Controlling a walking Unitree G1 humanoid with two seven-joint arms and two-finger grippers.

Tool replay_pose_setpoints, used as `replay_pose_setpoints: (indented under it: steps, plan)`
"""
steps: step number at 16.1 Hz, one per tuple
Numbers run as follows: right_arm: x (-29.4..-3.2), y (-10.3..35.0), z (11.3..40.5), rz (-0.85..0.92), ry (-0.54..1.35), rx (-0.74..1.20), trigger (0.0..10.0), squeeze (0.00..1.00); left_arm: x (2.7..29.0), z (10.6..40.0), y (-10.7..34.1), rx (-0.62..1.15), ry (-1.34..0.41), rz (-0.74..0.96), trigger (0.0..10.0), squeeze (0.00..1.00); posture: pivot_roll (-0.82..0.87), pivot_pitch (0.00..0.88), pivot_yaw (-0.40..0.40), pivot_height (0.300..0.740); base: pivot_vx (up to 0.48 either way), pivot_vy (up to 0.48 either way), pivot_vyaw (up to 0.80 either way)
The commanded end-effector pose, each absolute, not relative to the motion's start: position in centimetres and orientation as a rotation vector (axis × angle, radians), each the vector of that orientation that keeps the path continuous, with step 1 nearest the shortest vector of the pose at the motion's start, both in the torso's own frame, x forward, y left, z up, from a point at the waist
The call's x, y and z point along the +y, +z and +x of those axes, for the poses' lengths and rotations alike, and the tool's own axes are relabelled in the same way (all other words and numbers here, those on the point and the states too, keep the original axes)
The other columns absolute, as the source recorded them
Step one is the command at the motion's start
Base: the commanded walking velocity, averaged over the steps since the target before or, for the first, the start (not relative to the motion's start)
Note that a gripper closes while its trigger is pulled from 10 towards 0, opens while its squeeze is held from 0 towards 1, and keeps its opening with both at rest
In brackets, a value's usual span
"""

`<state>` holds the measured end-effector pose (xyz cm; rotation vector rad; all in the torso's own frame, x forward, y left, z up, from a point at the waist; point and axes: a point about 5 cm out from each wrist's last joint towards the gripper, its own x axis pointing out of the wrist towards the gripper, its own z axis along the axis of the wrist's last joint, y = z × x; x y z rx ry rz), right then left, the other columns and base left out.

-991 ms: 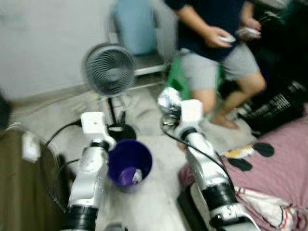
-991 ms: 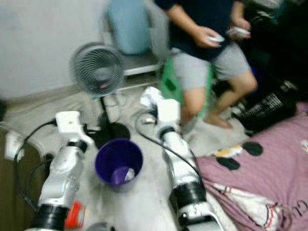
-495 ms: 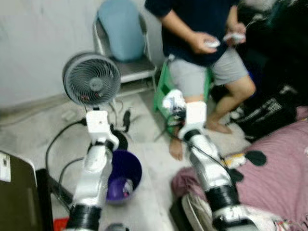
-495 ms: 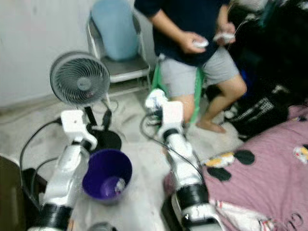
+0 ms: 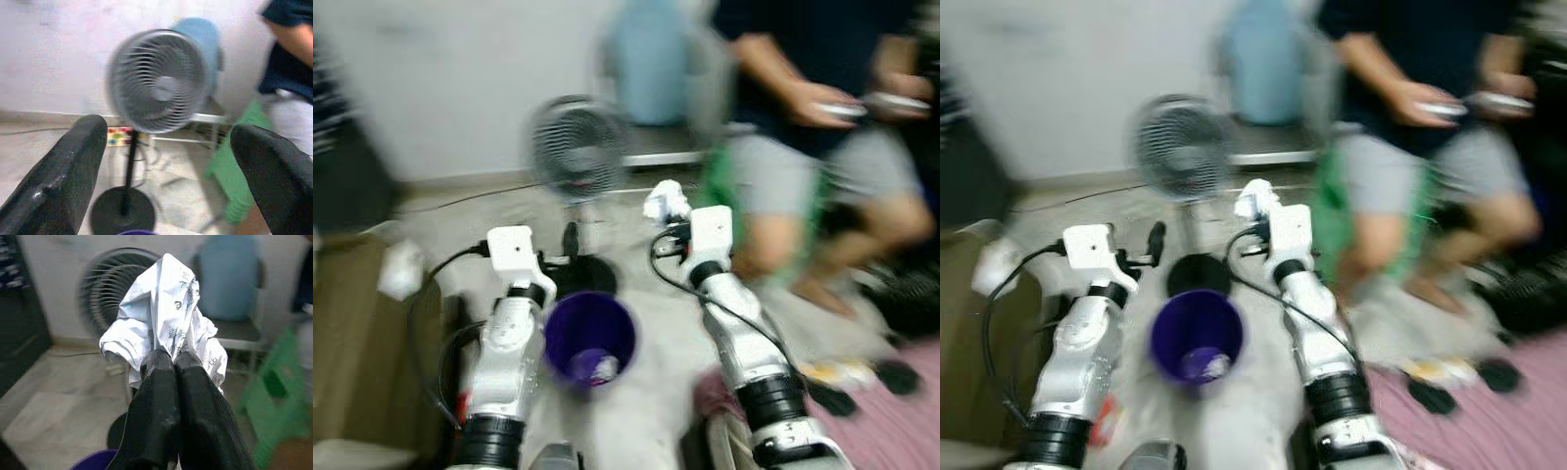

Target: Clean up the room

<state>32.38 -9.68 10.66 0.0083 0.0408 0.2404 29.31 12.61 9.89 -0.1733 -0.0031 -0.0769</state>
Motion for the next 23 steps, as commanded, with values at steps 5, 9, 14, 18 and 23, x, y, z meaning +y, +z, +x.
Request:
replay_pose_setpoints:
  steps: [5,9,14,18,23]
  plan:
    - [-9.57,10.87,32.42,0.016,0.242,0.032,10.0,0.00,12.52,29.32,9.92,-0.008,-0.080,-0.154,10.0,0.00,0.06,0.000,-0.021,0.740,0.000,0.000,0.80]
    - [-9.51,10.91,32.46,0.014,0.246,0.032,10.0,0.00,12.53,29.27,9.93,-0.010,-0.076,-0.151,10.0,0.00,0.06,0.000,-0.023,0.740,0.000,0.000,0.80]
    - [-9.51,10.80,32.54,0.027,0.236,0.041,10.0,0.00,12.48,29.22,10.11,-0.027,-0.093,-0.167,10.0,0.00,0.06,0.000,-0.023,0.740,0.000,0.000,0.46]
    - [-9.59,10.68,32.62,0.044,0.225,0.053,10.0,0.00,12.82,29.11,9.97,-0.025,-0.098,-0.158,10.0,0.00,0.06,0.000,-0.022,0.740,0.000,0.000,0.00]
    - [-9.55,10.25,32.60,0.045,0.214,0.083,10.0,0.00,12.95,28.96,9.96,-0.027,-0.101,-0.161,10.0,0.00,0.06,0.000,-0.021,0.740,0.000,0.000,-0.80]
